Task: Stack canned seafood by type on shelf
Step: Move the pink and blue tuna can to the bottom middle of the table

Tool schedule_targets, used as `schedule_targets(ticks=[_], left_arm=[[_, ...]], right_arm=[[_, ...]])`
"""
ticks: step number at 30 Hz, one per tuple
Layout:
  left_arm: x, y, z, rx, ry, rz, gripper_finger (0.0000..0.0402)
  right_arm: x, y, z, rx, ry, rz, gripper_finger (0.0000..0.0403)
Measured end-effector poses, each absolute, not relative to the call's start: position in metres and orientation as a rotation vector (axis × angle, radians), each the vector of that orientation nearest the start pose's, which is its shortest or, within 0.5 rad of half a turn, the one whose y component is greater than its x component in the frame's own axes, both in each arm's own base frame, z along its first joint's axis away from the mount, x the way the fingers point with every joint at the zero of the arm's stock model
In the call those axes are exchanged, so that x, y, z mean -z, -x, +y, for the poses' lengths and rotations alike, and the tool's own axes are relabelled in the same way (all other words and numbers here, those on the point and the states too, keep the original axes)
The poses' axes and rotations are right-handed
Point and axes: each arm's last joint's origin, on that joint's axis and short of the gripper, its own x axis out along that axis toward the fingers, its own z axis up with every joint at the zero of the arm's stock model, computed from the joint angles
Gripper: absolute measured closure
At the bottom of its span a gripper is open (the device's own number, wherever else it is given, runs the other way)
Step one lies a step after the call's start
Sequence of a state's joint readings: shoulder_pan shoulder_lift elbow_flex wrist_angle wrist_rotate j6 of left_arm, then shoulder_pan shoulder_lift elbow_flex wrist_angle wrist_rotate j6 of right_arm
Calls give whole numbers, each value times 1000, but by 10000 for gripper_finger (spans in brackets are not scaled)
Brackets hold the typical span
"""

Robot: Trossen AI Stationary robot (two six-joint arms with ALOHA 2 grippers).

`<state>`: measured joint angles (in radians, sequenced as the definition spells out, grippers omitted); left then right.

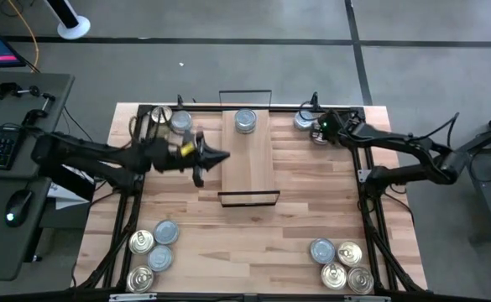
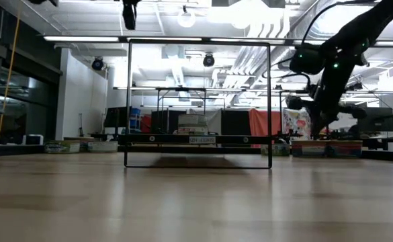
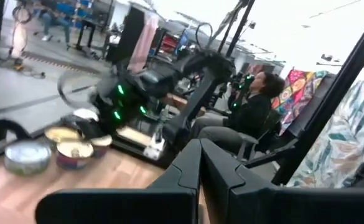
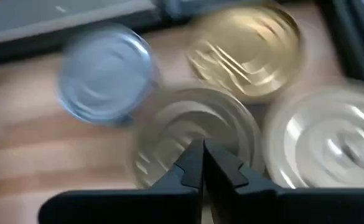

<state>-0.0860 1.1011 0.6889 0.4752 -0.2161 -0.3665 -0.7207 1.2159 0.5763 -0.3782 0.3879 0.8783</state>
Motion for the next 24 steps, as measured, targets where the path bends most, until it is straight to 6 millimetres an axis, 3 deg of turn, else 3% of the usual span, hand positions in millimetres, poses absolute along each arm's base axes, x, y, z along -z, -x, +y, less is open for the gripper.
schedule_targets(ticks=[5, 11, 19, 24], left_arm=[[-299, -250, -54, -142, 432, -64, 402], [-326, -245, -83, -59, 436, -113, 401], [-367, -219, -110, 79, 298, -196, 402], [-369, -196, -122, 162, 275, -131, 401]], right_arm=[[-163, -157, -156, 1326, -866, 601, 402], [-152, -165, -147, 1262, -837, 742, 403], [-157, -180, -83, 1100, -826, 909, 403], [-156, -195, -30, 987, -920, 907, 403]])
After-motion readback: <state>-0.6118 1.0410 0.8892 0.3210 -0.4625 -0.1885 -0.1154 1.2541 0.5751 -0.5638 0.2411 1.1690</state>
